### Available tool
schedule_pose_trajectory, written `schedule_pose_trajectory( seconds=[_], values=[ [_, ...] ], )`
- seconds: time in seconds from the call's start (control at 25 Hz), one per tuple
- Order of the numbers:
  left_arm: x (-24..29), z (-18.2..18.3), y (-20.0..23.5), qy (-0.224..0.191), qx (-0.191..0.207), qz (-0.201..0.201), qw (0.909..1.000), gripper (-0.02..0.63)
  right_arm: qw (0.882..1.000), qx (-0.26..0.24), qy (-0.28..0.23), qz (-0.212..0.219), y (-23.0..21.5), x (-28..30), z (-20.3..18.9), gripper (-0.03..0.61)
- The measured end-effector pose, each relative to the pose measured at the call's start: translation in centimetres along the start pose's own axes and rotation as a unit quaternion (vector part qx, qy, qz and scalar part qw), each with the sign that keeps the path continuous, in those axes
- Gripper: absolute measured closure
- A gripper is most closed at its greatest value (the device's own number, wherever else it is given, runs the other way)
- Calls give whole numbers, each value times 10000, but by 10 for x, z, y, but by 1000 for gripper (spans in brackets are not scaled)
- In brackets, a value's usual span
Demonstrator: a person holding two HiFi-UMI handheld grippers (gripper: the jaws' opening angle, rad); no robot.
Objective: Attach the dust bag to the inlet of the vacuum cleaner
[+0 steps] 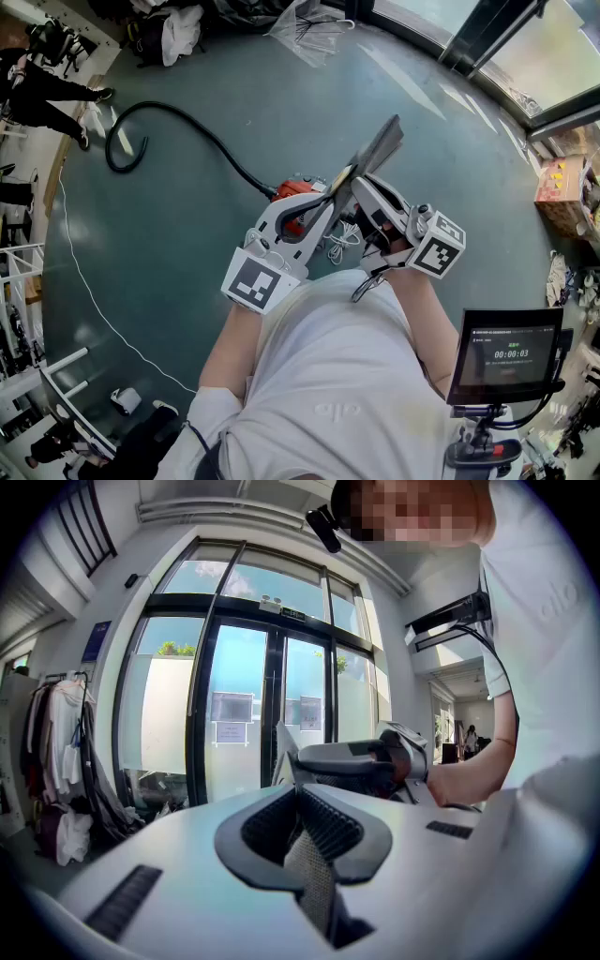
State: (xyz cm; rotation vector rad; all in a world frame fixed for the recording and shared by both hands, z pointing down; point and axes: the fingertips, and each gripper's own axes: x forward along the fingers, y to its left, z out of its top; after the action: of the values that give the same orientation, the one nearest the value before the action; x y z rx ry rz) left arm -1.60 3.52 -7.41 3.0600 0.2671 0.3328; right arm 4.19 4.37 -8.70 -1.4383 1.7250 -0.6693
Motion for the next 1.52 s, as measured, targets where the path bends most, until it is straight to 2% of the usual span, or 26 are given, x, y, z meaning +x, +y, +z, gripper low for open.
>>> schedule_pose_trajectory(
  seconds=[0.12, 0.24, 0.44, 0.6, 0.68, 0.8, 0.92, 1.0, 1.04, 1.12, 1.16, 1.2, 1.24, 1.28, 1.36, 1.4, 1.48, 1.52],
  values=[
    [4, -10, -1, 152, -159, -75, 9997, 597, 9999, 113, 9, 8, -1, -1, -4, 550],
    [4, -11, 7, 233, -130, 89, 9996, 603, 10000, 22, 58, 47, -1, -2, -5, 551],
    [-2, -7, 5, 523, 426, 78, 9977, 603, 9984, -366, 393, 154, -1, -5, -11, 548],
    [-8, -7, -1, 760, 753, 363, 9936, 603, 9939, -383, 963, 383, -4, -9, -19, 547],
    [14, -4, -14, 803, 714, 542, 9927, 603, 9900, -299, 1222, 640, -13, -26, -3, 546],
    [38, -7, -35, 801, 253, 893, 9925, 603, 9800, 9, 1594, 1191, -23, -57, 11, 546],
    [25, -22, -29, 837, -237, 1107, 9900, 603, 9632, 342, 1933, 1839, -15, -74, 4, 546],
    [15, -28, -17, 993, -147, 1139, 9884, 603, 9573, 543, 1871, 2137, -10, -78, 17, 546],
    [11, -31, -10, 1141, 20, 1117, 9872, 603, 9595, 536, 1735, 2154, -10, -73, 30, 546],
    [0, -40, 2, 1407, 267, 990, 9847, 603, 9649, 134, 1676, 2019, -9, -51, 49, 546],
    [-4, -46, 6, 1506, 325, 901, 9840, 603, 9613, -311, 1914, 1957, -7, -38, 49, 546],
    [-6, -52, 10, 1601, 375, 820, 9830, 603, 9489, -916, 2327, 1926, -7, -25, 45, 546],
    [-2, -58, 15, 1706, 431, 762, 9815, 603, 9252, -1625, 2839, 1921, -11, -12, 39, 546],
    [4, -62, 22, 1819, 491, 737, 9793, 603, 8904, -2358, 3371, 1948, -18, 1, 33, 546],
    [16, -69, 35, 2045, 614, 762, 9740, 603, 7986, -3558, 4342, 2170, -36, 23, 15, 546],
    [18, -71, 39, 2138, 673, 796, 9713, 603, 7496, -3926, 4767, 2382, -43, 30, 1, 546],
    [16, -75, 43, 2281, 801, 880, 9663, 603, 6590, -4255, 5483, 2899, -50, 35, -30, 546],
    [12, -76, 45, 2338, 864, 918, 9641, 603, 6187, -4344, 5752, 3126, -51, 35, -45, 546]
  ],
)
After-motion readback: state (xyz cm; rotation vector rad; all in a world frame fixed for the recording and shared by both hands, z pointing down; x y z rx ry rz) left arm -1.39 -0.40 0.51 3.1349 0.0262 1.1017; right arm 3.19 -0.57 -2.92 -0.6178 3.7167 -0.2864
